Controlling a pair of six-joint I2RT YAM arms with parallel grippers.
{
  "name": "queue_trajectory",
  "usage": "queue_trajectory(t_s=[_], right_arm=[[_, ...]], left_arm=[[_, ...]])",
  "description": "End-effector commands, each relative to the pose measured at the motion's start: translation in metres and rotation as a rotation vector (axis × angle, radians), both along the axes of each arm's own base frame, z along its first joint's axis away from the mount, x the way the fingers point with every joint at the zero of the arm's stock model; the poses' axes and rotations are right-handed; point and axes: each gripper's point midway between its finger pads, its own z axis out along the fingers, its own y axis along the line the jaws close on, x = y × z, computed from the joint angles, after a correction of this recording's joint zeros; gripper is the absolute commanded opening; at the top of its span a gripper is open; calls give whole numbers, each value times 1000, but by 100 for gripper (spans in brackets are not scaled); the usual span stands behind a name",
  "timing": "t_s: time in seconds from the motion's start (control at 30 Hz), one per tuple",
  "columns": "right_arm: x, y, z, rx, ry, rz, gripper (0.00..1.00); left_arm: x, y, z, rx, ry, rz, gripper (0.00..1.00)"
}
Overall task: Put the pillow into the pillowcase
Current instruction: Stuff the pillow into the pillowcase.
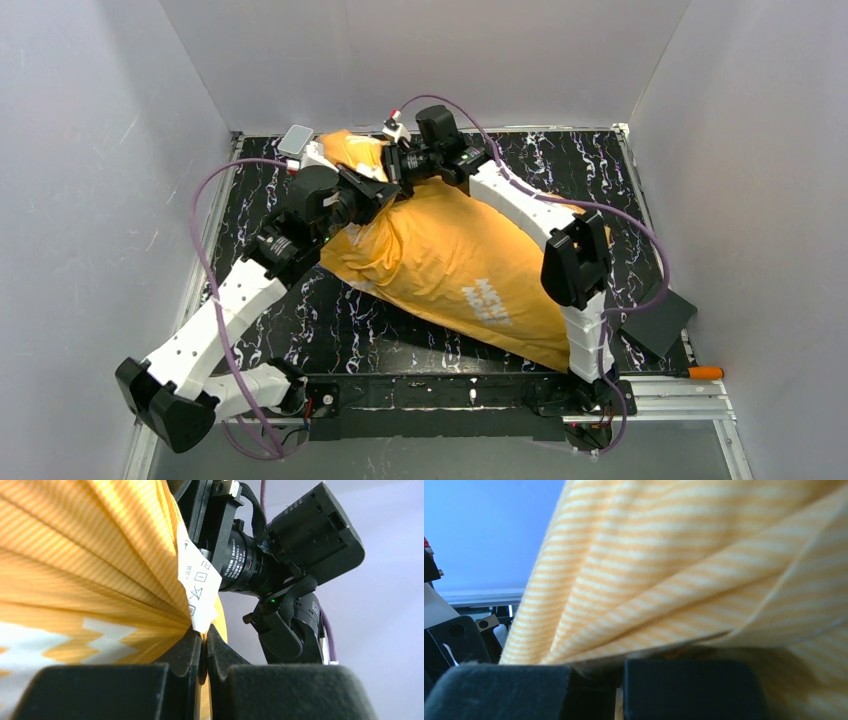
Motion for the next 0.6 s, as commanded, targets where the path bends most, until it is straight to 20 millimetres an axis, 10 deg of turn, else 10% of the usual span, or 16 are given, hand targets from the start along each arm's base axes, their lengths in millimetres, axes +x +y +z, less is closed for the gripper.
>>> queue_trajectory(t_s=[0.0, 0.17, 0.37, 0.57], right_arm=[[-19, 39, 18, 12, -110, 35, 10], [-24, -16, -12, -110, -92, -46, 40], [-48, -81, 12, -92, -154, -68, 70], [-65, -115, 43, -105, -218, -103, 83]], left_arm=[[-70, -4, 123, -267, -319, -180, 0], [-74, 39, 82, -157, -240, -18, 0], [-83, 77, 49, -50, -199, 91, 0], [-86, 64, 33, 32, -150, 11, 0]])
